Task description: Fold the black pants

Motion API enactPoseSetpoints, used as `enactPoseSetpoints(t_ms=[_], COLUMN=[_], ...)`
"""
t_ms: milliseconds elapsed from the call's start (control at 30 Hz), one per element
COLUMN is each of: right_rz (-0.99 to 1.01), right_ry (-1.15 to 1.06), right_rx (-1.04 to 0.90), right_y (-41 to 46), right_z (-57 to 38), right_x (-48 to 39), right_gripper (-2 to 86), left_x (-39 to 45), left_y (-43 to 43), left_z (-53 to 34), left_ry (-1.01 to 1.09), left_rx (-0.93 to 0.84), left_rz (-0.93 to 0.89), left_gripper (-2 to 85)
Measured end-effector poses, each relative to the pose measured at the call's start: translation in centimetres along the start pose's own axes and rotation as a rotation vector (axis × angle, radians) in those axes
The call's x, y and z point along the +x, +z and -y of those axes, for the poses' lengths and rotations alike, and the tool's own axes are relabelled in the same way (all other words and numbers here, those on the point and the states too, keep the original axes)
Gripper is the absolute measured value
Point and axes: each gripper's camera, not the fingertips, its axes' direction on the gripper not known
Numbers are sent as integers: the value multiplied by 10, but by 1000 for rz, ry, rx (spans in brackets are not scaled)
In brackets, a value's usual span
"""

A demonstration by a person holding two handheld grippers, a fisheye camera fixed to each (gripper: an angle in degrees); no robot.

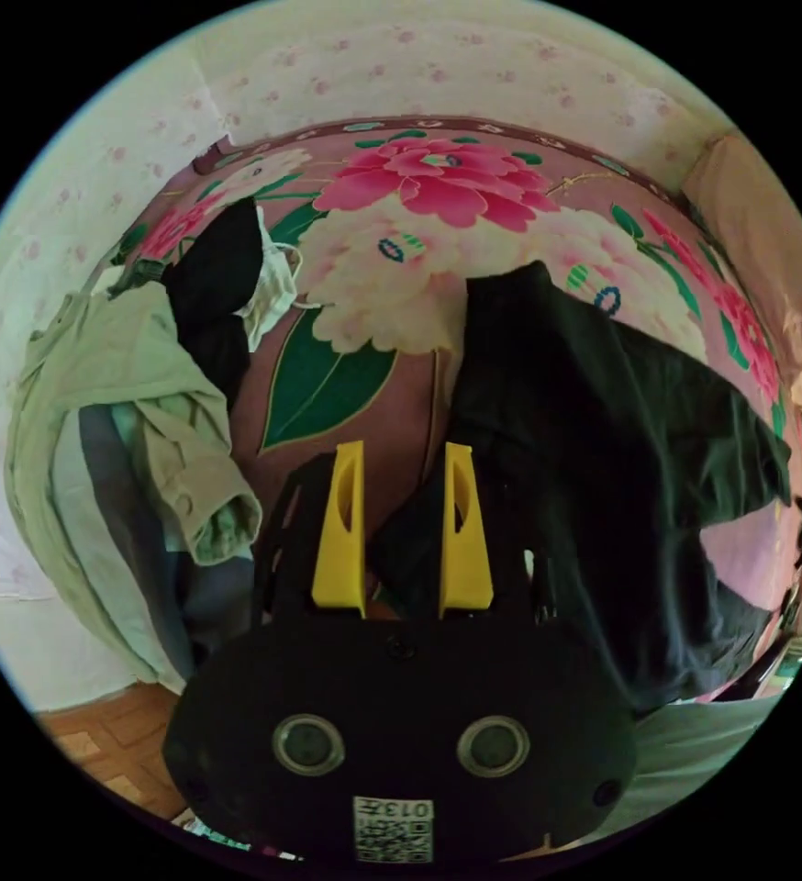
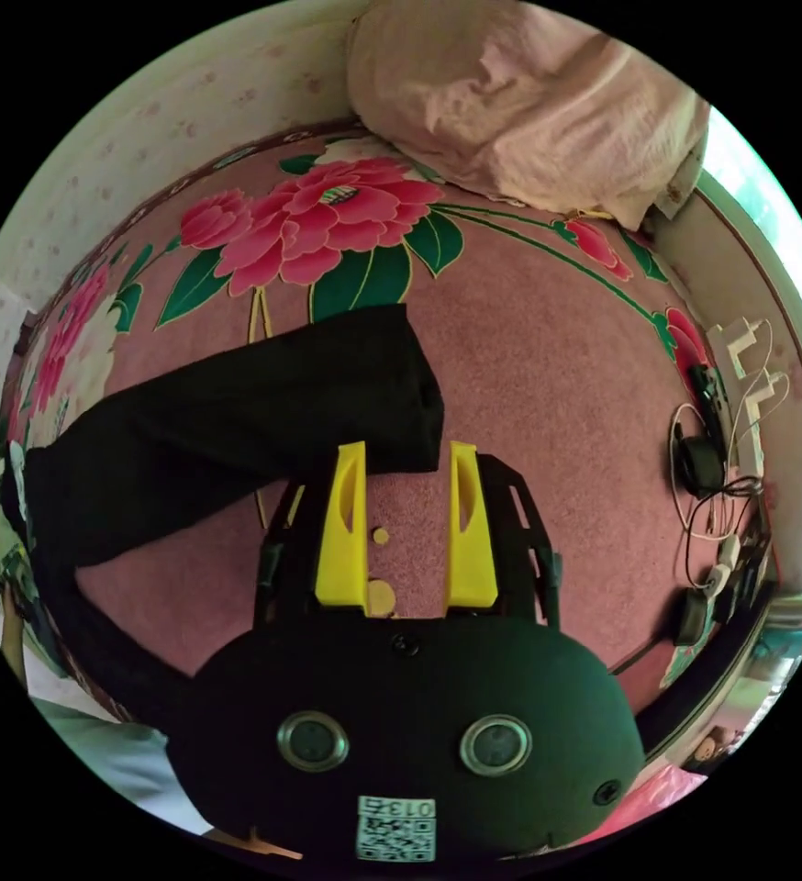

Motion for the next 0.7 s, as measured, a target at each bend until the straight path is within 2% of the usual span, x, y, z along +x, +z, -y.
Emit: enactPoseSetpoints(t_ms=[100,200,333,400,500,567,667,700], right_rz=[-65,-85,-110,-98,-45,-47,-36,-13], right_ry=[-75,-92,-128,-143,-89,-37,36,72], right_rx=[-71,-157,-20,84,141,96,-29,1], right_y=[22,37,-10,-49,-70,-54,-21,-22], right_z=[15,30,52,81,132,159,174,168], right_x=[-18,-28,-37,-39,-35,-27,0,13], right_gripper=[58,29,23,27,48,95,115,118], left_x=[37,97,184,239,291,313,317,311], left_y=[-16,-13,1,11,18,30,31,28], left_z=[1,39,85,109,133,143,152,153], left_ry=[85,254,457,558,618,651,622,599], left_rx=[100,115,128,131,155,118,133,147], left_rz=[52,-22,-92,-106,-97,-61,-39,-41], left_gripper=[112,112,112,109,101,88,86,94])
